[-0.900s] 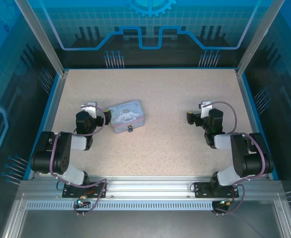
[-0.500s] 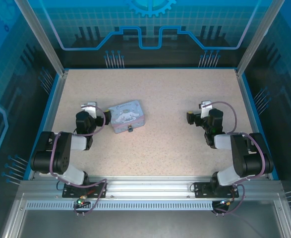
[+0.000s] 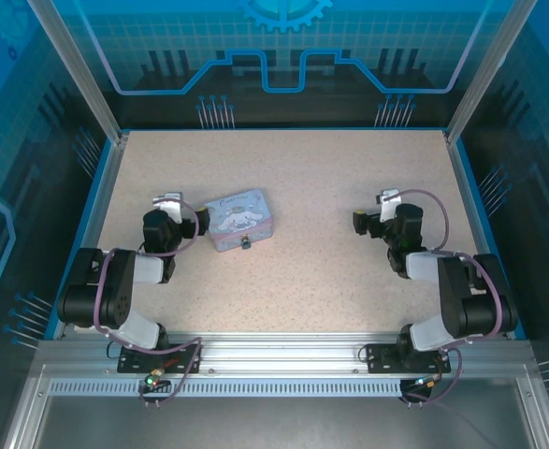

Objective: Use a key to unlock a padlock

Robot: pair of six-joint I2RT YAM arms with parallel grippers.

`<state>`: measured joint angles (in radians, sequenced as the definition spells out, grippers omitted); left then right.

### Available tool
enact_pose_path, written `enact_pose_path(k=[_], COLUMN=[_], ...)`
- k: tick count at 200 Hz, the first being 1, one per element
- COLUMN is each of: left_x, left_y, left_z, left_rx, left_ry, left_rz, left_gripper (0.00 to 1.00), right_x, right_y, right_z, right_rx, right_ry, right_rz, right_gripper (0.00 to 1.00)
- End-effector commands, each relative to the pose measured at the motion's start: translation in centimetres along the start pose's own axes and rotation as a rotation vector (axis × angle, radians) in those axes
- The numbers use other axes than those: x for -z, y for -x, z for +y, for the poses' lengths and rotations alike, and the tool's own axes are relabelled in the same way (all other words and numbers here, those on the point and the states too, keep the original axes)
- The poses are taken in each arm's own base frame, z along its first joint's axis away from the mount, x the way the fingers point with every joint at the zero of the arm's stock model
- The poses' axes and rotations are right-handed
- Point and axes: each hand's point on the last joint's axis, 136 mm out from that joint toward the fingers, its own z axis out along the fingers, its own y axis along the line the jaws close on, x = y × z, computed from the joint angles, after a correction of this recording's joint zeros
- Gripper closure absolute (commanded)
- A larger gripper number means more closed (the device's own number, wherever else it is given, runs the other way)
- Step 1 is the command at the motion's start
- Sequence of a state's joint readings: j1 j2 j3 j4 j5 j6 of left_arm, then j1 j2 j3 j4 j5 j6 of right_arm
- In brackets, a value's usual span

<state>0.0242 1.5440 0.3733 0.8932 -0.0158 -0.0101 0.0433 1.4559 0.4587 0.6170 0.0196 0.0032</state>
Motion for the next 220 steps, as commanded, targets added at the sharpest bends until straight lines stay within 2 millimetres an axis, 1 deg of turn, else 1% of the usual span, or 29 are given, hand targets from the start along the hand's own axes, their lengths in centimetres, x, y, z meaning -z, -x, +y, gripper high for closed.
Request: enact_pose_path(k=[1, 14, 31, 40, 42, 43, 47, 59, 63, 67, 68, 71, 82, 87, 93, 107, 111, 125, 142, 157, 179, 184, 185, 190, 199, 220], left_x=[0.5, 1.0, 2.1, 2.6, 2.7, 2.7, 3.0, 3.5, 3.7, 3.9, 3.9, 4.0, 4.3, 4.4, 4.5, 4.7, 4.8, 5.0, 5.3, 5.6, 5.8, 5.9, 5.9, 5.9, 6.0, 6.0], left_y=[1.7, 2.1, 3.2, 3.9, 4.1, 4.1, 4.5, 5.8, 6.1, 6.5, 6.5, 7.0, 7.5, 8.0, 8.1, 8.2, 7.9, 7.7, 7.0, 6.1, 4.8, 4.6, 4.6, 4.5, 4.4, 5.1], left_z=[1.4, 1.7, 3.1, 3.7, 3.7, 3.7, 3.7, 3.4, 3.2, 3.1, 3.0, 2.9, 2.2, 1.7, 1.0, -1.0, -1.7, -4.2, -6.9, -9.4, -12.8, -13.5, -13.6, -14.2, -15.2, -16.7], left_rx=[0.044, 0.047, 0.084, 0.097, 0.098, 0.099, 0.103, 0.125, 0.146, 0.167, 0.172, 0.187, 0.255, 0.287, 0.321, 0.378, 0.388, 0.397, 0.391, 0.368, 0.336, 0.333, 0.331, 0.325, 0.31, 0.282], left_ry=[0.077, 0.105, 0.195, 0.233, 0.236, 0.236, 0.237, 0.228, 0.223, 0.222, 0.221, 0.216, 0.199, 0.185, 0.161, 0.106, 0.094, 0.042, -0.004, -0.047, -0.109, -0.121, -0.124, -0.136, -0.152, -0.181], left_rz=[-0.044, -0.055, -0.064, -0.069, -0.069, -0.067, -0.067, -0.065, -0.056, -0.044, -0.037, -0.029, 0.044, 0.071, 0.12, 0.209, 0.24, 0.29, 0.344, 0.391, 0.441, 0.446, 0.448, 0.452, 0.453, 0.442], left_gripper=[0.01, 0.01, 0.01, 0.01, 0.01, 0.01, 0.01, 0.01, 0.01, 0.01, 0.01, 0.01, 0.01, 0.01, 0.01, 0.01, 0.01, 0.01, 0.01, 0.01, 0.01, 0.01, 0.01, 0.01, 0.01, 0.01], right_x=[1.8, 2.9, 4.5, 5.0, 5.2, 5.2, 5.4, 5.8, 6.0, 6.2, 6.3, 6.5, 7.1, 7.4, 7.9, 8.8, 8.9, 9.6, 10.4, 11.2, 12.2, 12.2, 12.3, 12.3, 12.2, 11.2], right_y=[4.4, 6.2, 6.7, 7.0, 7.3, 7.1, 7.6, 7.8, 7.7, 7.0, 7.5, 7.9, 7.1, 6.7, 5.7, 4.0, 3.5, 2.0, 0.4, -1.1, -3.5, -3.5, -4.1, -4.9, -5.7, -6.9], right_z=[-1.4, -1.6, -3.2, -3.3, -3.3, -3.3, -3.3, -2.6, -2.5, -2.2, -2.2, -2.1, -1.8, -1.8, -1.9, -2.0, -2.0, -1.9, -2.0, -2.7, -4.4, -4.8, -4.8, -4.8, -5.1, -5.0], right_rx=[-0.053, -0.128, -0.343, -0.418, -0.434, -0.442, -0.465, -0.487, -0.497, -0.506, -0.508, -0.509, -0.52, -0.532, -0.555, -0.609, -0.626, -0.685, -0.738, -0.774, -0.823, -0.84, -0.849, -0.869, -0.913, -0.977], right_ry=[-0.05, -0.047, -0.127, -0.117, -0.113, -0.113, -0.103, -0.069, -0.066, -0.061, -0.058, -0.054, -0.051, -0.06, -0.081, -0.106, -0.105, -0.109, -0.114, -0.152, -0.236, -0.245, -0.247, -0.251, -0.253, -0.235], right_rz=[-0.019, -0.02, 0.038, 0.073, 0.076, 0.084, 0.093, 0.143, 0.163, 0.196, 0.191, 0.195, 0.263, 0.29, 0.342, 0.418, 0.438, 0.495, 0.551, 0.598, 0.643, 0.636, 0.647, 0.661, 0.668, 0.671], right_gripper=[0.0, 0.0, 0.0, 0.0, 0.0, 0.0, 0.0, 0.0, 0.0, 0.0, 0.0, 0.0, 0.0, 0.01, 0.02, 0.03, 0.04, 0.05, 0.08, 0.1, 0.13, 0.15, 0.15, 0.17, 0.21, 0.31])
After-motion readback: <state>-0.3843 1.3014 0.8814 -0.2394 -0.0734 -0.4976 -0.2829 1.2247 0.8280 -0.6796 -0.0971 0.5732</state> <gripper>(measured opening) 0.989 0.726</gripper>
